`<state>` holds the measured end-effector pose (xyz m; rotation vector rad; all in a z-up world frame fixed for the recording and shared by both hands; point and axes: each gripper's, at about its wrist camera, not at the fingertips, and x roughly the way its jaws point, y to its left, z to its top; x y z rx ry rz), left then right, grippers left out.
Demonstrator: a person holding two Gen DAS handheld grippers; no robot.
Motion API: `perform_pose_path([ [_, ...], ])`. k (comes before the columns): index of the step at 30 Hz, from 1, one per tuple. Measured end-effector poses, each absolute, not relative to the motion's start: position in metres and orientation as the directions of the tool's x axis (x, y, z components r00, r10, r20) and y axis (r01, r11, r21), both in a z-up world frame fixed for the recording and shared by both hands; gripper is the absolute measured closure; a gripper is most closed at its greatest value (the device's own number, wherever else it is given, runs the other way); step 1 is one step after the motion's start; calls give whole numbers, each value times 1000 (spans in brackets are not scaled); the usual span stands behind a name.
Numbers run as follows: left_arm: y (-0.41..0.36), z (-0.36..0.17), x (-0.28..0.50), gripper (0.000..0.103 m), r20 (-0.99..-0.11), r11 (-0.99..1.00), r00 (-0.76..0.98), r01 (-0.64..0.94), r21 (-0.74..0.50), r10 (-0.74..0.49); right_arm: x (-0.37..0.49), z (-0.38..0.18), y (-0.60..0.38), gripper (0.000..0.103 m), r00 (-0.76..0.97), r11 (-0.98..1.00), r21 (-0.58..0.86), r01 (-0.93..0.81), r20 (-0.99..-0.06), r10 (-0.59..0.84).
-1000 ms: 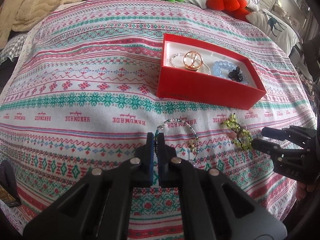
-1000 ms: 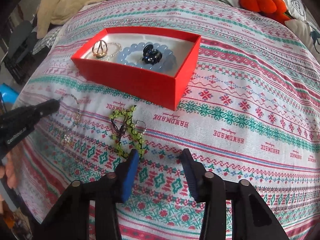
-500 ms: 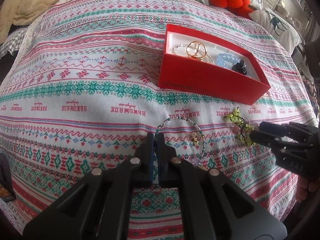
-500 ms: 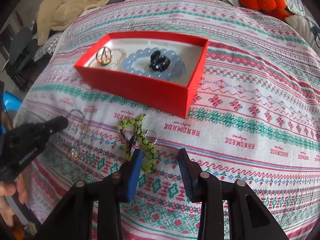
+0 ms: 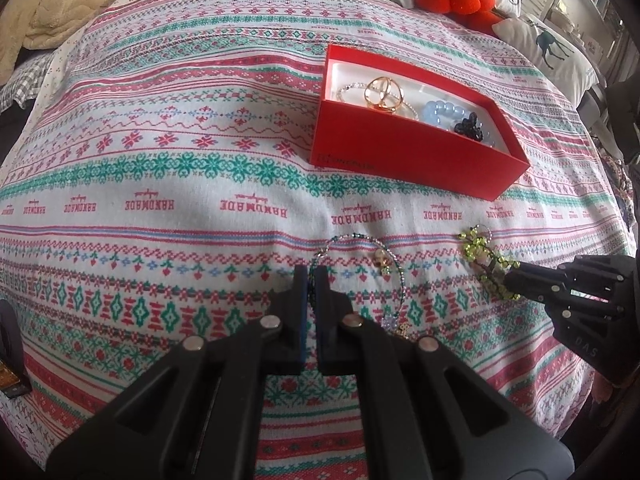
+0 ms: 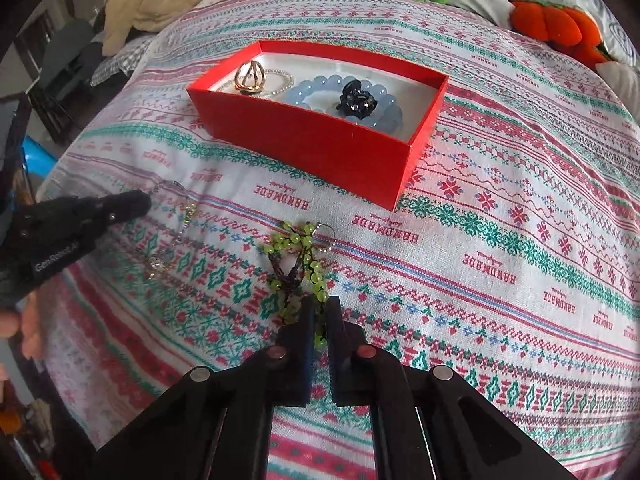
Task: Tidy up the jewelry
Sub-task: 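Grasp the green beaded bracelet with the right tool while the left tool holds its bracelet, then carry both bracelets into the red box and lower them onto the lining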
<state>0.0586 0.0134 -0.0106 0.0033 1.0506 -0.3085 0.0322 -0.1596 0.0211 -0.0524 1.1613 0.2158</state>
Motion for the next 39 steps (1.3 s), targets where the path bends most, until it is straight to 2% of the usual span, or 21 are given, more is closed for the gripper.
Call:
perform_pose_path([
  [8,13,14,55,99,-831,947,477,273,-167,-284,31,58,-163,98,444,969,127,-211,-871,211],
  [25,-8,59,63,99,-793,927,511,334,-172,-331,39,109,-172,98,553,971,149,-187,-801,229],
  [39,-36,93,92,99,-757,909,529,359,-211,-384,61,130,-194,97,605,971,206,-119,-761,235],
])
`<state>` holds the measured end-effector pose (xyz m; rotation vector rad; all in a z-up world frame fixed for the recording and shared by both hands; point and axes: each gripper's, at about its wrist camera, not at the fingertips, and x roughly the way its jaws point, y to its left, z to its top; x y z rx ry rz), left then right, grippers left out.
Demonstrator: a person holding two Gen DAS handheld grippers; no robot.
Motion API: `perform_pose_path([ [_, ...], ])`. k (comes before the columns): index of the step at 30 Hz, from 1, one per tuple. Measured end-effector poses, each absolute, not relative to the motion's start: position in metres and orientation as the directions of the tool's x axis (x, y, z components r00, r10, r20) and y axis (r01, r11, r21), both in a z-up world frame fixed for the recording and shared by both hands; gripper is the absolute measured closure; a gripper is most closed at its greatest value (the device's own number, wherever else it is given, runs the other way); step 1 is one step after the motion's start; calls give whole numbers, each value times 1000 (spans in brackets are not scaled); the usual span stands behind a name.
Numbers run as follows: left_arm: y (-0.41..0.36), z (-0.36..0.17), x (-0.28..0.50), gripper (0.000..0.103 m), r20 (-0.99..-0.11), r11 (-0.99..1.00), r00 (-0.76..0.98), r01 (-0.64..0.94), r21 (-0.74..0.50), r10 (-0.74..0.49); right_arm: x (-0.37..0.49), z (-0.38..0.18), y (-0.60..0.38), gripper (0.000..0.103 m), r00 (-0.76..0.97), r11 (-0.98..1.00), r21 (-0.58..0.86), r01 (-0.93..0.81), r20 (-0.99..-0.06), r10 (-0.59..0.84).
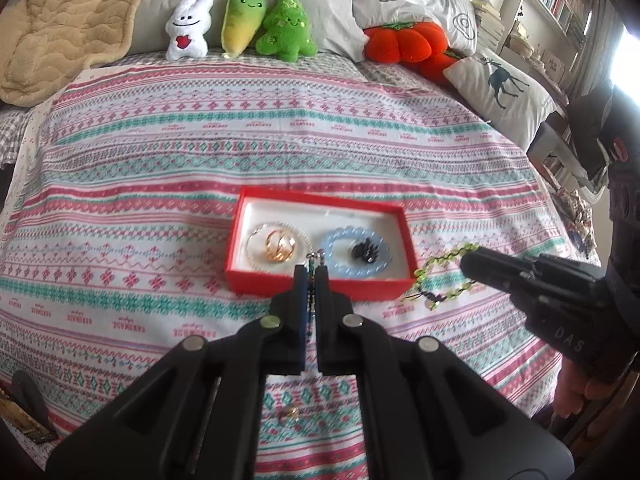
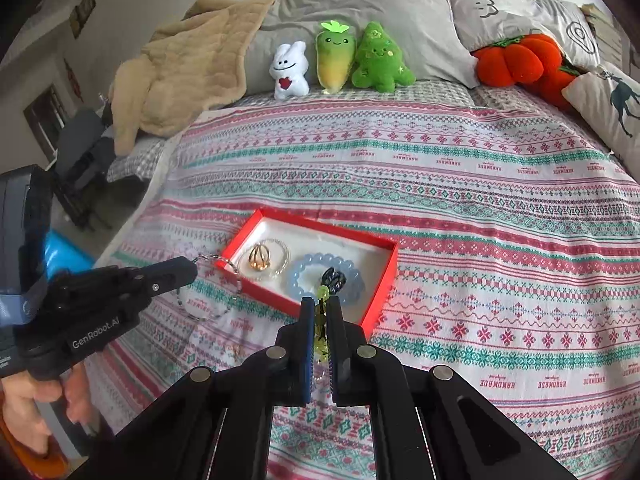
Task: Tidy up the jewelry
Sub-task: 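Carry both bracelets into the red box and lower them onto the lining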
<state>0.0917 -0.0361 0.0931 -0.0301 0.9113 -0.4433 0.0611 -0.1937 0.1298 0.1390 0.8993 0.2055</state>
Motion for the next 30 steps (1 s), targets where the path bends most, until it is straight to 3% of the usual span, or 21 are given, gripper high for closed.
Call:
perform_pose_path([
  [9,-59,92,122,99,-752,891,497,360,-275,-433,76,137,-202,97,639,966,241,-91,-730,242],
  [30,-35,37,166,99,-823,949,489,260,-179,-289,112,123,-165,97,631,939,290,-184,-698,339],
])
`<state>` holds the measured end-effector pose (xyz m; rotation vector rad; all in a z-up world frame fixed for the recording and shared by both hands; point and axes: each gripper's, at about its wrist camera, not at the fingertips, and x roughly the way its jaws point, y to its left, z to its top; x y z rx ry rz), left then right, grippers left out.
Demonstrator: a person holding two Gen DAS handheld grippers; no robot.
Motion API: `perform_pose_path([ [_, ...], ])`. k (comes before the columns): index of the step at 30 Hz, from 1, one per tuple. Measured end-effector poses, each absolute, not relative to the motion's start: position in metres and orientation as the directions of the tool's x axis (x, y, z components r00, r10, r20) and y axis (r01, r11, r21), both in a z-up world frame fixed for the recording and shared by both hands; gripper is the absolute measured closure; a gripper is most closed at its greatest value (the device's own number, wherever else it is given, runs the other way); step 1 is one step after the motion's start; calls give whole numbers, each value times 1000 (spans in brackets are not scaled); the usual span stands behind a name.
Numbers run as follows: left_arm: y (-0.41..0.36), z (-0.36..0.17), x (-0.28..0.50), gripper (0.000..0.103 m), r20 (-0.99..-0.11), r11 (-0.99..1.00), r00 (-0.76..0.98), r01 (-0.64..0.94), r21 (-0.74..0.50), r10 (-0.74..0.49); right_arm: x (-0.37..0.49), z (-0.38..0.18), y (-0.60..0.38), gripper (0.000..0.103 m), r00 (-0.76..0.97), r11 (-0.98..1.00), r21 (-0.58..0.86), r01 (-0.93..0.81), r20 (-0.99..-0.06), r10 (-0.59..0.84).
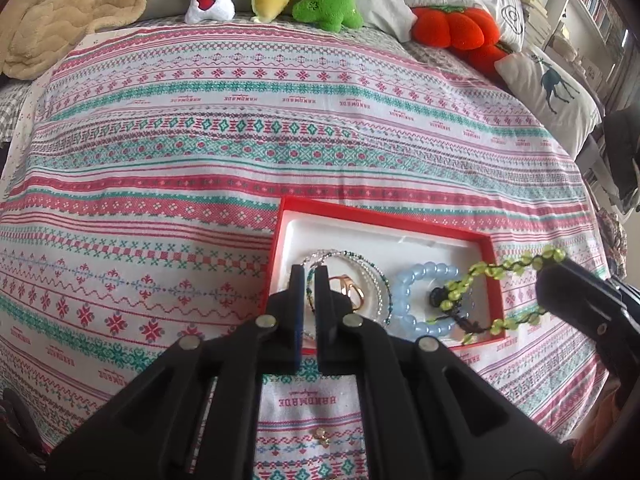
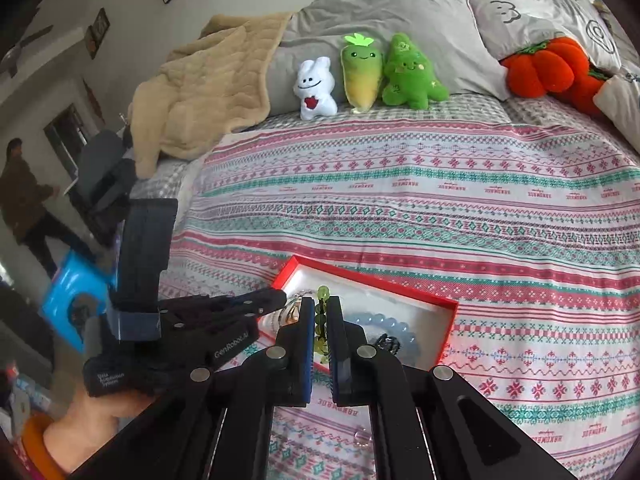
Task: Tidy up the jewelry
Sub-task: 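Carry both bracelets into the red box and lower them onto the lining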
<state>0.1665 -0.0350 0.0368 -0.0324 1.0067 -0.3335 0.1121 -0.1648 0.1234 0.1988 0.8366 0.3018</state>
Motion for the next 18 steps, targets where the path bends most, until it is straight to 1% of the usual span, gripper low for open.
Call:
perform_pose_path([
  [4,-39,37,163,99,-821,947,495,279,-158,-283,118,112,-164,97,612,951,258,-169,-729,306],
  [11,-45,40,158,98,-825,943,494,307,-130,-274,123,95,-182,97,601,981,179,-80,-776,191],
  [12,-44,40,157,96,-826,943,493,307,-129,-274,123,93,-185,97,598,983,173,-68,-781,179],
  [15,-44,44,153,86,-824,943,497,311,-122,-271,124,92,-191,95,589,985,166,-41,-793,157],
  [17,-44,48,150,79,-821,941,502,317,-118,-272,122,93,-193,91,584,983,177,-39,-794,166],
  [18,-44,51,148,74,-819,940,503,321,-119,-276,121,94,-194,88,582,982,183,-41,-795,172],
])
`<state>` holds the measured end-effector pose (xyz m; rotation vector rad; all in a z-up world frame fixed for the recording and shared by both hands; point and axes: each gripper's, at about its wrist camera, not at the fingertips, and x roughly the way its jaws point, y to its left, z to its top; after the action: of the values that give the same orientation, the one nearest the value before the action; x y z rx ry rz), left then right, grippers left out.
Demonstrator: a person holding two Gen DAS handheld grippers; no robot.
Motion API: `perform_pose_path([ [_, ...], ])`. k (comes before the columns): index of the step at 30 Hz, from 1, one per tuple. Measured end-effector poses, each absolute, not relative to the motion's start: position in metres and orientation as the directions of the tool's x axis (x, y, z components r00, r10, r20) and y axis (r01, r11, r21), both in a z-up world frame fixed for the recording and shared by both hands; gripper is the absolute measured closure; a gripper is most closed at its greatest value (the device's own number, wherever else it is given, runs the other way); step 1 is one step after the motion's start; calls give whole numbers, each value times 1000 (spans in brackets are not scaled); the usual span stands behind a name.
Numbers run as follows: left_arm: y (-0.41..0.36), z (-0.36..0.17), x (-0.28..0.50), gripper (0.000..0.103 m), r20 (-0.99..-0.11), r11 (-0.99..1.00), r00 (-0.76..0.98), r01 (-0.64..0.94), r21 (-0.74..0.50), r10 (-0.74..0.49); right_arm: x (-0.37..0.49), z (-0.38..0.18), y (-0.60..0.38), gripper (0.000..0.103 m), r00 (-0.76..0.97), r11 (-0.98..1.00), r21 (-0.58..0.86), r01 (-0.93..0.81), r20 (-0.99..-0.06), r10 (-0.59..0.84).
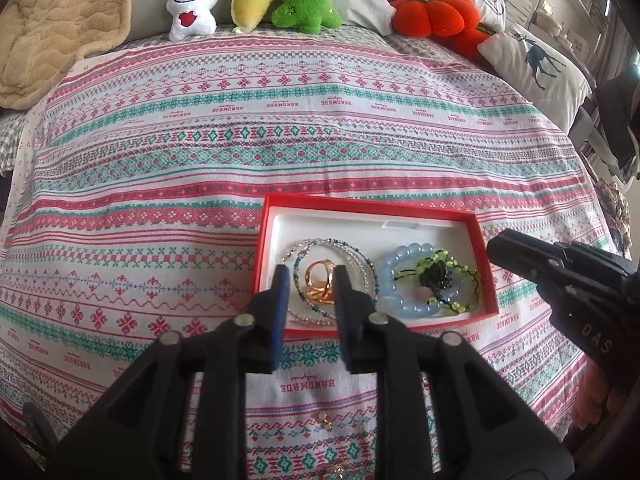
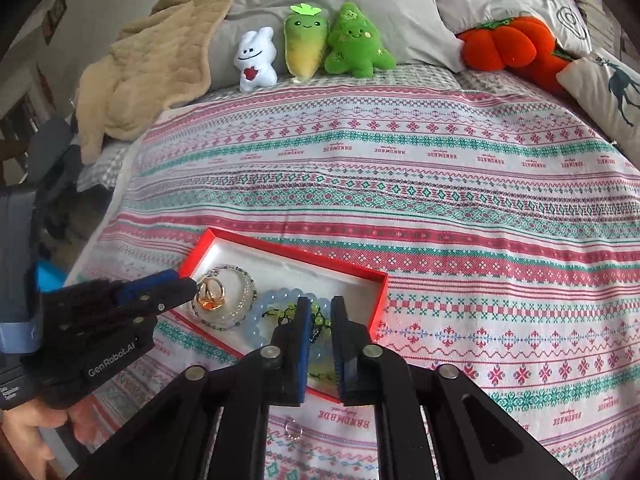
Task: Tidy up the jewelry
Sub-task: 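Open both tools to release the bracelets and lift away, then grasp a small gold earring on the cover with the left tool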
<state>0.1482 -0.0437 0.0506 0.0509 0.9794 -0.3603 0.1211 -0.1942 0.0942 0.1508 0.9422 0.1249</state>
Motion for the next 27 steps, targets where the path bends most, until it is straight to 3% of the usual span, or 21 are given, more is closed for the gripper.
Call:
perform_pose_path([
  [4,-43,58,141,52,-813,934,504,334,-128,-292,115,97,-195,87,567,979,197,-49,-802,189],
  [10,-38,62,124,30,-819,934,492,328,-139,-295,99,100,-193,86,547,980,180,-85,-814,197],
  [15,-31,57,112,22,-841,945,470,297,-137,-269,83,98,-189,85,534,981,157,-115,-823,194],
  [21,-28,51,87,20,-853,943,450,307,-130,-264,64,93,-183,81,512,981,130,-143,-838,186],
  [23,-27,46,79,20,-859,942,439,310,-130,-263,57,92,-182,76,505,980,129,-152,-842,189],
  [24,-26,44,76,20,-862,942,435,311,-130,-262,54,91,-181,66,502,980,129,-154,-844,190],
  [25,-26,41,73,20,-865,941,429,312,-130,-261,51,90,-180,45,500,980,127,-156,-845,189],
  [27,-26,36,66,20,-870,940,419,316,-129,-260,43,89,-179,32,508,980,124,-154,-841,186],
])
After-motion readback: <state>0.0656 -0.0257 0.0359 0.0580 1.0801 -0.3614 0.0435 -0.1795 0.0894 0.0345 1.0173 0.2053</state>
